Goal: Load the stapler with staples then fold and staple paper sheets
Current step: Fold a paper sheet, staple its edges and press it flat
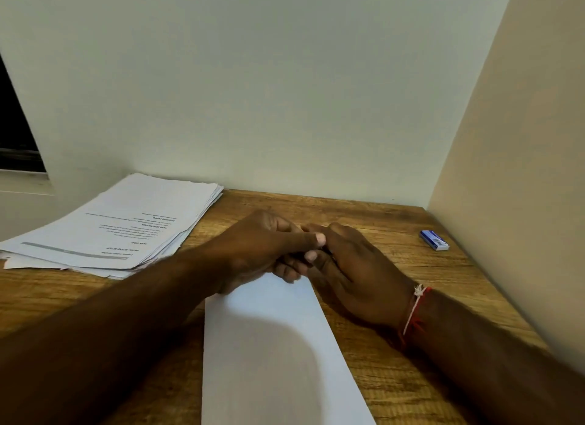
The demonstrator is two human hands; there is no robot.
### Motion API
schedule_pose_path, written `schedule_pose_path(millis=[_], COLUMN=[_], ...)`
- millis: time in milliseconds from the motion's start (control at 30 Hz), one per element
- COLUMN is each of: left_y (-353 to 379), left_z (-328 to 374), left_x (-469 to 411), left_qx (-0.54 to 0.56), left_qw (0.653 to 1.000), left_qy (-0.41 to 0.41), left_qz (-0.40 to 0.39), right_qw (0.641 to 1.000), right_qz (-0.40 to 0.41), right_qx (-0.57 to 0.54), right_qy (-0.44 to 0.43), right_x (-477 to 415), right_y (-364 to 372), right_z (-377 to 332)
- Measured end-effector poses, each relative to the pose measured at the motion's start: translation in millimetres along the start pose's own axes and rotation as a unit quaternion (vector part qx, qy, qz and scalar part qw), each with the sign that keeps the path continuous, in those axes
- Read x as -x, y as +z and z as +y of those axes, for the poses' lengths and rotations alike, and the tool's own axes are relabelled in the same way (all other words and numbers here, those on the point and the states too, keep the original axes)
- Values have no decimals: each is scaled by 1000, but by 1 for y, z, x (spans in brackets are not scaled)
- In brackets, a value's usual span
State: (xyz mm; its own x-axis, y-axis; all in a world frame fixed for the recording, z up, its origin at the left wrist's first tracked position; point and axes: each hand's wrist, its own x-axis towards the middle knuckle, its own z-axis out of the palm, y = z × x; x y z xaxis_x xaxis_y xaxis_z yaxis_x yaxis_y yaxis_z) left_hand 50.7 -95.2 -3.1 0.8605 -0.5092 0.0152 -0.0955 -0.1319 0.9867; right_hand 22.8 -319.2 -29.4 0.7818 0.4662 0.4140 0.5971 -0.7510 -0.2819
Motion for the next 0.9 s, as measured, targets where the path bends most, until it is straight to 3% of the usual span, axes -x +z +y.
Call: schedule_pose_path(millis=[267,433,533,633,767,900], left_y=[-4,-7,-10,-20,-33,-29], left_z=[-4,0,1,0,11,22], left_x=[-2,0,-3,-6,7,16], left_qx=[1,-79,-150,-350,-543,-554], left_qw=[1000,996,986,924,836,826], left_qy=[-15,40,49,76,-73,-108], left_qz=[-11,-5,56,132,31,-3], right_qw=[1000,993,956,891,804,792], right_qz=[-26,-38,-1,25,-2,-52], right_qx=[12,-106,-257,-378,-527,-538], right_qy=[11,31,139,252,275,284], right_x=[-1,-4,-6,-6,-8,-6], right_y=[-3,-10,-14,-21,-27,-29], right_z=[3,4,2,7,13,16])
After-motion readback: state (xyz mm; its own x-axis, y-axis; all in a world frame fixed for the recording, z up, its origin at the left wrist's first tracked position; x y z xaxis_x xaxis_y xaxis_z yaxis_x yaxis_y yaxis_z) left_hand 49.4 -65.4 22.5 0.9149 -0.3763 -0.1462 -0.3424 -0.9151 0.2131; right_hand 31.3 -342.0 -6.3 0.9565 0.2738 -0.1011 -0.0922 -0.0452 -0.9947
